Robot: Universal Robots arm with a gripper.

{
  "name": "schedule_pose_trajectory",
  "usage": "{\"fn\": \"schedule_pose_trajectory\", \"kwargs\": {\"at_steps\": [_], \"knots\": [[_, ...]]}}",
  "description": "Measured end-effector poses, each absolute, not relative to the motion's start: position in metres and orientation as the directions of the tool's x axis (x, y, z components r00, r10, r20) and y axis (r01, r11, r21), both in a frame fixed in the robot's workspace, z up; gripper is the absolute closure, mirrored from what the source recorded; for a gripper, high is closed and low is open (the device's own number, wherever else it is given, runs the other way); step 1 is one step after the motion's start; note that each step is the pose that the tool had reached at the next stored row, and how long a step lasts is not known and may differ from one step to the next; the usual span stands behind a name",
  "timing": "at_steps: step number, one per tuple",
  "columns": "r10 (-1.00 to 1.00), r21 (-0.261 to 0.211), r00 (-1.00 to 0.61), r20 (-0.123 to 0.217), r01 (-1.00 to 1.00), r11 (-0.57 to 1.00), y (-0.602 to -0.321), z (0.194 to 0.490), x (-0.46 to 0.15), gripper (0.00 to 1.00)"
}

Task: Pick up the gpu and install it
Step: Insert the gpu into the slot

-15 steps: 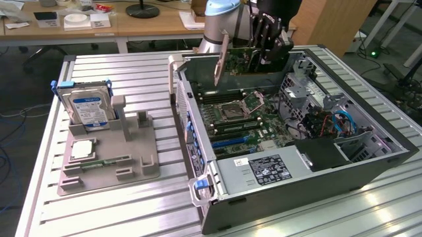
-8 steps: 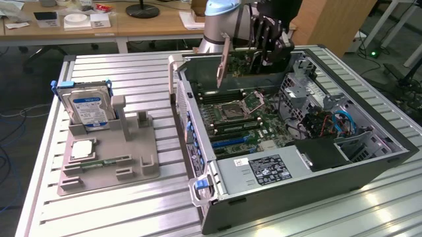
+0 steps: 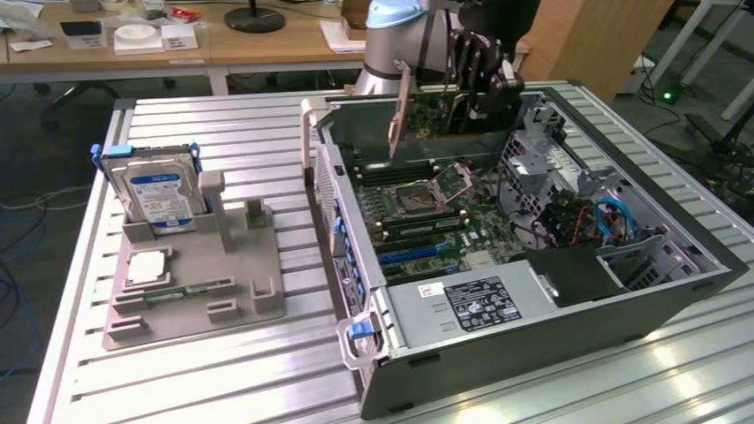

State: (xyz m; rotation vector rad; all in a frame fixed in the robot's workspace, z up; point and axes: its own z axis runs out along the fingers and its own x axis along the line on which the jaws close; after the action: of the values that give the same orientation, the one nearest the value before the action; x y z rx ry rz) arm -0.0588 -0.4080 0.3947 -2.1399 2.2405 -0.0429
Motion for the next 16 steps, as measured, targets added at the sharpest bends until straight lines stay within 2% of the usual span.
{"fn": "schedule_pose_trajectory", "kwargs": {"at_steps": [16], "knots": [[-0.993,-0.063,-0.119,-0.013,-0.991,0.120,-0.409,0.377,-0.059,0.72]]}}
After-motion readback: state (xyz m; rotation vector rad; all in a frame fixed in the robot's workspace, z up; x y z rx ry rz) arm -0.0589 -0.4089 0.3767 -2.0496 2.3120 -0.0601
